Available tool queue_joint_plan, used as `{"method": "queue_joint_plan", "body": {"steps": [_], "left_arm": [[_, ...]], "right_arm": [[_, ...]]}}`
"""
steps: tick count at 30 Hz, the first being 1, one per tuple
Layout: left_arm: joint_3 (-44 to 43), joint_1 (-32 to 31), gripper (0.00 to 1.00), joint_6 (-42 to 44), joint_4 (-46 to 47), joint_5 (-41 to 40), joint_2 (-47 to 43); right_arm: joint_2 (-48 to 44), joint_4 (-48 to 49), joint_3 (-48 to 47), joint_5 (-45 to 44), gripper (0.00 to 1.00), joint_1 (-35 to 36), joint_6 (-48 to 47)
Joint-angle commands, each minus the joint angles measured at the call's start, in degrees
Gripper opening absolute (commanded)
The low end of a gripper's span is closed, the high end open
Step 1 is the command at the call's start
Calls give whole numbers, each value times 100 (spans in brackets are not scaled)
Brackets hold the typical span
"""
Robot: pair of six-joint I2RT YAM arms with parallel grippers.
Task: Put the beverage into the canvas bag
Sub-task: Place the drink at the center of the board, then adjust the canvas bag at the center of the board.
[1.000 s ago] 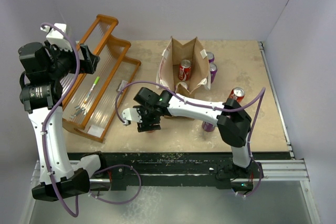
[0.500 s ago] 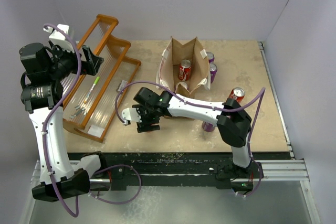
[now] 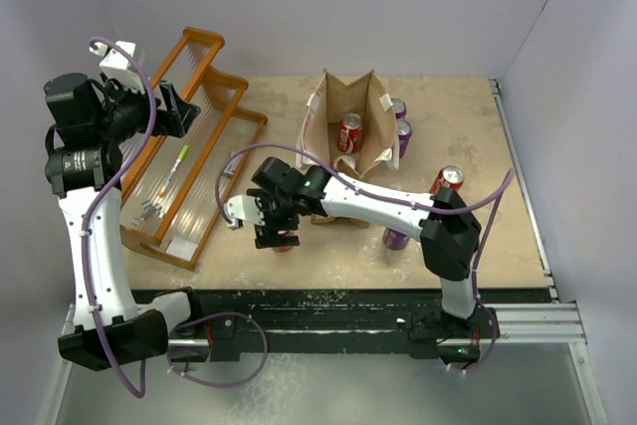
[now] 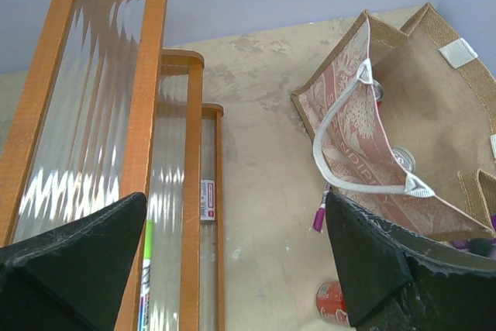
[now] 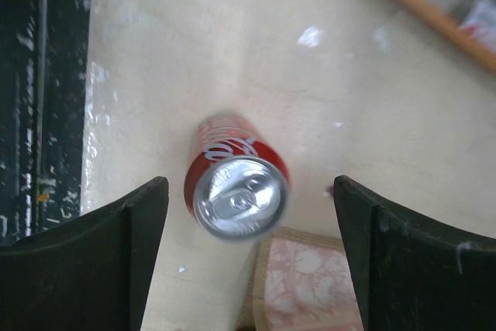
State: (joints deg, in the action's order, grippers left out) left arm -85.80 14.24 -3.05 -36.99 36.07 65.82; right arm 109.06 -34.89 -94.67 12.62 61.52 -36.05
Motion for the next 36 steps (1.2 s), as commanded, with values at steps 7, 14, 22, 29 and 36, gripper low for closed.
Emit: {"method": "queue_joint_plan", "body": {"steps": [7,14,22,29,36], "left_arm": [[-90,-721,93,-1051,983,-203,643],[-567,-1548,87,-1749,1046,-151,1543],[-1206,-2793,86,-2252,1236,-229,2889],[-1974,-3237,82,-2290,724,-934,3827],[-1891,-3532,56,-2392,590,-934,4080]], "right_arm": [[-1990,-128,-1078,580,87,-1664,1673],[-2600,204,-801,-524,88,-3137,2623],[-2215,-13,-517,-502,84,-4229,3442],[-1776,-8,-215,63,71,-4543,3680],[-1566,-35,-109,83,41,-4571,3696]]}}
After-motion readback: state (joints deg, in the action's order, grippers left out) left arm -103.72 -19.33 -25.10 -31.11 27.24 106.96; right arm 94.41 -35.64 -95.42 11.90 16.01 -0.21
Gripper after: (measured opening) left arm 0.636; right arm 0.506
